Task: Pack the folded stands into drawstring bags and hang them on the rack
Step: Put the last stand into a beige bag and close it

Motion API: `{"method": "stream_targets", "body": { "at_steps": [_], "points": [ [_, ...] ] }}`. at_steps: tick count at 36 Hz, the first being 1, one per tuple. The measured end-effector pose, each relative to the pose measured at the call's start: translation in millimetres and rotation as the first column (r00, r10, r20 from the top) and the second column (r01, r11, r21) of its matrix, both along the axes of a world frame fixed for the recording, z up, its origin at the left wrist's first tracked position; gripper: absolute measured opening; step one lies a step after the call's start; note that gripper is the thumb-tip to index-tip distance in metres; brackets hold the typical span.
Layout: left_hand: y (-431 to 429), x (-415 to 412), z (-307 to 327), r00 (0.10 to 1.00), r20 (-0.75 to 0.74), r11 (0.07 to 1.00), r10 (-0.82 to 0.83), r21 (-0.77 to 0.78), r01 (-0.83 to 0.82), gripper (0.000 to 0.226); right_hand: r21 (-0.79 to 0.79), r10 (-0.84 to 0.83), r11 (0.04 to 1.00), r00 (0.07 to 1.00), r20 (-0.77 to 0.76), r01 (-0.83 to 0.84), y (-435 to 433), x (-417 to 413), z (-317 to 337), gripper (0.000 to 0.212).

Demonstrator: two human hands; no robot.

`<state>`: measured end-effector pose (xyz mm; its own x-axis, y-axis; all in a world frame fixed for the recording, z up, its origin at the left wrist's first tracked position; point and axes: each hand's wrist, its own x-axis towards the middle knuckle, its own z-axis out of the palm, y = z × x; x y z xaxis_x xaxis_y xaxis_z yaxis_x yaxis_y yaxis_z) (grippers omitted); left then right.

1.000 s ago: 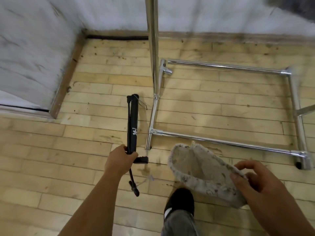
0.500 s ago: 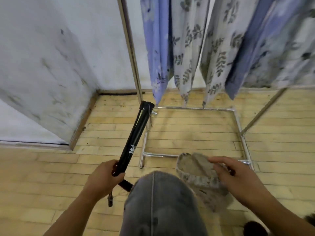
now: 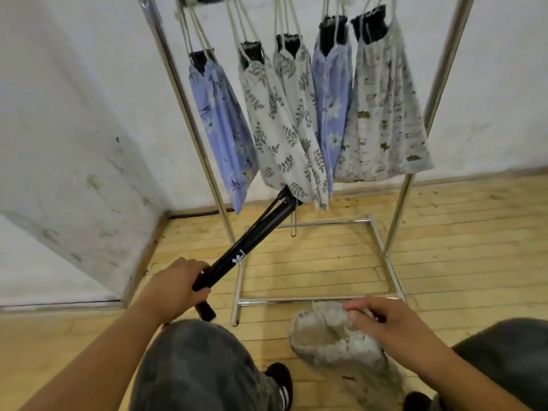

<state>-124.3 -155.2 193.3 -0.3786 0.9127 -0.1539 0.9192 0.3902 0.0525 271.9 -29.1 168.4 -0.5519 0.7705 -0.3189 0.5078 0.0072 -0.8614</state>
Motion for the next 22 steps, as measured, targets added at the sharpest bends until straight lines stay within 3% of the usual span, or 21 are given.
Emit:
{"method": "stream_targets", "body": {
  "at_steps": [10,17,19,22],
  "points": [
    [23,50,3,0.992,-0.068,0.979,-0.106,-0.183,0.092,0.034,-0.003,0.014,1.000,1.000,0.008,-0.014,2,19,-4,0.013],
    [23,93,-29,0.979,0.066,0.979,-0.194,-0.044,0.197,0.022,-0.036,0.034,0.999,0.999,0.000,-0.034,-2,26,-11,0.013],
    [18,104,-37,0.969,0.096,0.974,-0.226,0.021,0.225,0.031,-0.059,0.017,0.998,1.000,-0.015,-0.018,-2,23,-10,0.013],
    [9,122,-50,0.949,0.141,0.958,-0.283,0.091,0.272,0.046,-0.060,0.011,0.998,0.999,-0.042,-0.014,-4,21,-13,0.035]
  ]
}}
